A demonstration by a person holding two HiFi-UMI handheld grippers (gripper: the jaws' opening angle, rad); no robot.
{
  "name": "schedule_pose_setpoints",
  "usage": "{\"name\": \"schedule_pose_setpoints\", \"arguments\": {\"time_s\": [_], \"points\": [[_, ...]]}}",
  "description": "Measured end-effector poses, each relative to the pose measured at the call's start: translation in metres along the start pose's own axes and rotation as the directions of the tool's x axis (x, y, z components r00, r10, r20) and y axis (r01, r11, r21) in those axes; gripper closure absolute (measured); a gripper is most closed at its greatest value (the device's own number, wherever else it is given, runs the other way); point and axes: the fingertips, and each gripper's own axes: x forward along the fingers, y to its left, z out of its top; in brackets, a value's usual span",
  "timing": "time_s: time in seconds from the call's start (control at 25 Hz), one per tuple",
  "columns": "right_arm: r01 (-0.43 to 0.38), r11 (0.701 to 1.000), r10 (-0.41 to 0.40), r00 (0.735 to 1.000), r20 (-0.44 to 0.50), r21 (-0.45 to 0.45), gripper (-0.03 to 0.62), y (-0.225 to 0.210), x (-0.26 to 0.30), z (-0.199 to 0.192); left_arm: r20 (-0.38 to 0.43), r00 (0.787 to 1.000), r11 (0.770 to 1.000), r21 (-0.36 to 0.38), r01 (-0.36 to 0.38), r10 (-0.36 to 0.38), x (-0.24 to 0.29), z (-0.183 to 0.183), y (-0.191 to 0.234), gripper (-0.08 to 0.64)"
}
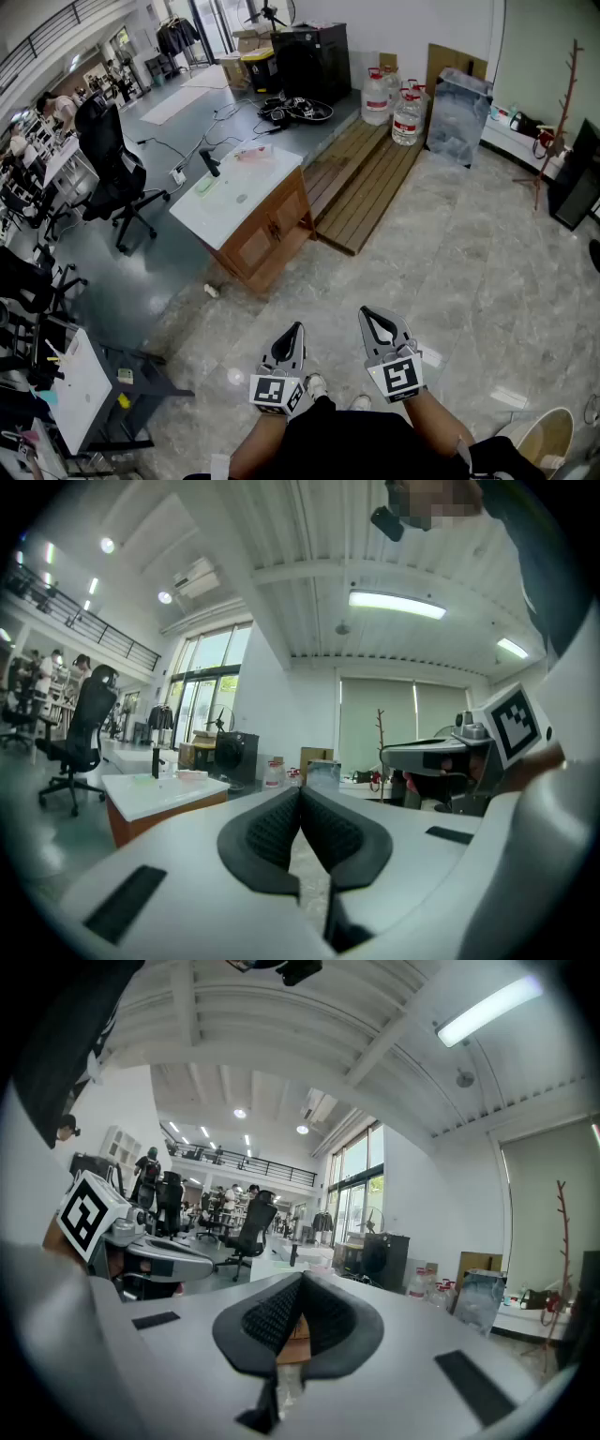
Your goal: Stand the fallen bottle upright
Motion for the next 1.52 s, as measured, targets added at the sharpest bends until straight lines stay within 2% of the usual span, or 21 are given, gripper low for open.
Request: {"name": "schedule_pose_setpoints", "arguments": {"time_s": [0.08, 0.28, 0.4, 0.48, 0.68, 0.92, 1.08, 1.2, 1.52], "points": [[0.005, 1.0, -0.005, 1.0, -0.006, -0.004, 0.58, -0.009, 0.003, 0.0, 0.002, 1.0, 1.0, 0.025, 0.01, -0.01, 0.007, 0.005, -0.006, 0.541], [0.015, 1.0, -0.014, 0.999, -0.04, 0.015, 0.58, -0.016, 0.012, -0.011, -0.009, 0.998, 0.997, 0.028, 0.066, -0.066, 0.024, 0.006, -0.016, 0.541], [0.01, 1.0, -0.009, 0.999, -0.035, 0.026, 0.58, -0.015, 0.022, -0.012, -0.008, 0.999, 0.999, 0.03, 0.043, -0.043, 0.029, 0.008, -0.005, 0.541], [0.017, 0.998, -0.015, 0.999, -0.035, 0.066, 0.58, -0.016, 0.027, -0.012, 0.003, 1.0, 0.999, 0.034, 0.028, -0.028, 0.03, 0.011, 0.004, 0.541], [0.098, 0.988, -0.115, 0.983, 0.14, 0.122, 0.577, -0.03, 0.036, 0.016, 0.018, 0.999, 0.998, 0.057, 0.034, -0.035, 0.032, 0.02, 0.021, 0.541], [0.108, 0.987, -0.129, 0.973, 0.192, 0.117, 0.575, -0.025, 0.06, 0.034, 0.02, 0.999, 0.998, 0.06, 0.034, -0.035, 0.038, 0.02, 0.054, 0.541], [0.114, 0.988, -0.131, 0.974, 0.187, 0.101, 0.572, -0.018, 0.077, 0.044, 0.025, 0.999, 0.998, 0.047, 0.029, -0.03, 0.042, 0.021, 0.077, 0.541], [0.106, 0.99, -0.124, 0.967, 0.221, 0.093, 0.497, -0.011, 0.093, 0.048, 0.024, 0.999, 0.998, 0.045, 0.037, -0.038, 0.045, 0.021, 0.092, 0.541], [0.159, 0.984, -0.171, 0.966, 0.196, 0.078, 0.285, 0.0, 0.136, 0.042, 0.023, 0.998, 0.995, 0.083, 0.061, -0.063, 0.052, 0.025, 0.14, 0.541]]}}
